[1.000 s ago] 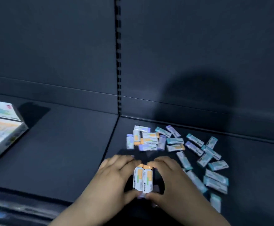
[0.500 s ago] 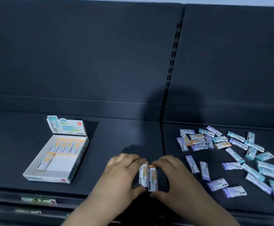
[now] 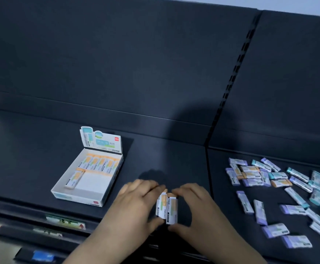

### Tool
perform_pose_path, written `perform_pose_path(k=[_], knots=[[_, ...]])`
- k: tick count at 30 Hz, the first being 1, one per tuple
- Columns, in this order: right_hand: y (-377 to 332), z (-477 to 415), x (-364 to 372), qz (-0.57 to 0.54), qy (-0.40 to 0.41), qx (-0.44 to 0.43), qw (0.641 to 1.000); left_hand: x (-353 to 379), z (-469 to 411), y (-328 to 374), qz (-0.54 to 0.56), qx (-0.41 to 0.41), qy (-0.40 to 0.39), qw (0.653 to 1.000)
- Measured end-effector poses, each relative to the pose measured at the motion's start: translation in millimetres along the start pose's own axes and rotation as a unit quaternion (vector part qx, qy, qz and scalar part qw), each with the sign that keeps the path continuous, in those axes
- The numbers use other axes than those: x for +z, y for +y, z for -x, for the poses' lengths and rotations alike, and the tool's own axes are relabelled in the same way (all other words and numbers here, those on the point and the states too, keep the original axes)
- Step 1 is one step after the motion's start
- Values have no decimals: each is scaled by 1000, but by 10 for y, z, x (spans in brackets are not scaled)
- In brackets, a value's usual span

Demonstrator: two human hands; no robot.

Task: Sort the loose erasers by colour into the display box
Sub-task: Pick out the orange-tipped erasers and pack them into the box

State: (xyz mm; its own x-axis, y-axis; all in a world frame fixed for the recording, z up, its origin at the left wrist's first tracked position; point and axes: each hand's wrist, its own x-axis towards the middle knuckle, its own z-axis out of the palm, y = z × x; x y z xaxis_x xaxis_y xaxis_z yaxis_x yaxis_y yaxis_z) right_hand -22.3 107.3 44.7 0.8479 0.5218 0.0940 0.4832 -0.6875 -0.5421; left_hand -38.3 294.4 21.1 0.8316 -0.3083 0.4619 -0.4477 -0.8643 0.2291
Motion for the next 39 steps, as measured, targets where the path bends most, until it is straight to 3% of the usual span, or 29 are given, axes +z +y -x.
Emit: perform_pose_path(k=[9,15,22,26,31,39], knots=[[-752,-622,660,-9,39,10,999,-395,282,-1164,44,8,-35,998],[-1222,-1022,1058,-2,78,53,996,-785,310,-1937,0,0,-78,997],[-1289,-1156,1235,44,112,109,987,-749,294,-2209,16,15,-144,989],[-1253,-1303,1223,108,68,103,986,-653,242,-2182,-3,24,-198,980],[-1259,-1505,1255,161,-48,108,980,-579,211,-2163,-16,29,-208,978],[-1229,-1541,1259,143,-67,132,979,-634,169,-2055,-75,0,-239,968]])
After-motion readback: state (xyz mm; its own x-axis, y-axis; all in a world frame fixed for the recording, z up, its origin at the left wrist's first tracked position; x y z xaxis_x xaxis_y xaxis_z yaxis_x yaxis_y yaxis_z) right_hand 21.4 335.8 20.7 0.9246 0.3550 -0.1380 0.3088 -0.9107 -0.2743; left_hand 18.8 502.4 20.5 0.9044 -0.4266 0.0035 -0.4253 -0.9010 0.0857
